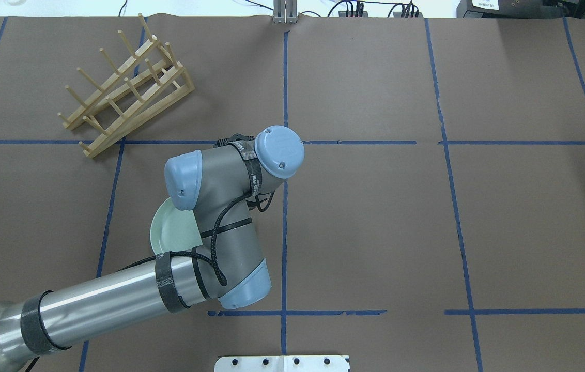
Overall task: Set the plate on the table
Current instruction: 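Carry the plate with the left gripper toward the robot and lower it flat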
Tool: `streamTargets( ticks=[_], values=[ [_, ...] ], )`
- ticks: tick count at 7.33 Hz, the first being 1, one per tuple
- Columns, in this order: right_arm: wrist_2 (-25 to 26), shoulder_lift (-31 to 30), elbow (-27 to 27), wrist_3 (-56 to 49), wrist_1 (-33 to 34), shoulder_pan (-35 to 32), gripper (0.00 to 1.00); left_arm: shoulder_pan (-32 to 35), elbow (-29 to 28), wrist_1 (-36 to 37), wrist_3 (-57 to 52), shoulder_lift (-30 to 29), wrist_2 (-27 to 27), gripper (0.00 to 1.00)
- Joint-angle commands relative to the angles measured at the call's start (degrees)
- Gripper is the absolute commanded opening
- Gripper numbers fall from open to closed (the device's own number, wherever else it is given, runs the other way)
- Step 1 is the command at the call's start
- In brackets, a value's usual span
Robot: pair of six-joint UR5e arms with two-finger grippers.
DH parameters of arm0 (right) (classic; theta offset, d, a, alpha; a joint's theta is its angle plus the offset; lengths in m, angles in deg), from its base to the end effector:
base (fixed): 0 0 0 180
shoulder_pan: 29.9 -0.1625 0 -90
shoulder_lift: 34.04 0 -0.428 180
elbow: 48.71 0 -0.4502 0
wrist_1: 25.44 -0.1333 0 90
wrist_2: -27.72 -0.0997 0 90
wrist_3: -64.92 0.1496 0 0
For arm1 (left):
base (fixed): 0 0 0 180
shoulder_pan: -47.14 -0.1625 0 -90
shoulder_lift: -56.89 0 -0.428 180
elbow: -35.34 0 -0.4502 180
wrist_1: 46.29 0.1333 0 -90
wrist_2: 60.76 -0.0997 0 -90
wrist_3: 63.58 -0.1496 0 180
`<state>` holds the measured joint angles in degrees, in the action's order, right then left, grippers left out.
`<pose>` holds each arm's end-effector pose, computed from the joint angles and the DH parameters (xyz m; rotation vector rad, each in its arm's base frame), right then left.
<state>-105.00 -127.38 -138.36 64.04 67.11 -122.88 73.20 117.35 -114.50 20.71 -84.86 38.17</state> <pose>0.0584 -0.5091 0.7388 -0.0787 -0.7481 0.0755 0.6784 -0.4543 0.2159 -0.0435 0.4120 -0.3202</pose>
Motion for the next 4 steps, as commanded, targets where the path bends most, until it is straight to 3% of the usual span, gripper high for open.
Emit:
streamTargets(
  ticks=[1, 4],
  values=[
    [0.00, -0.09, 0.00, 0.00, 0.00, 0.00, 1.00, 2.22, 3.83, -1.74, -0.70, -0.03, -0.50, 1.00],
    [0.00, 0.00, 0.00, 0.00, 0.00, 0.00, 1.00, 18.43, 18.58, -6.03, -13.15, 6.88, 5.89, 1.00]
  ],
)
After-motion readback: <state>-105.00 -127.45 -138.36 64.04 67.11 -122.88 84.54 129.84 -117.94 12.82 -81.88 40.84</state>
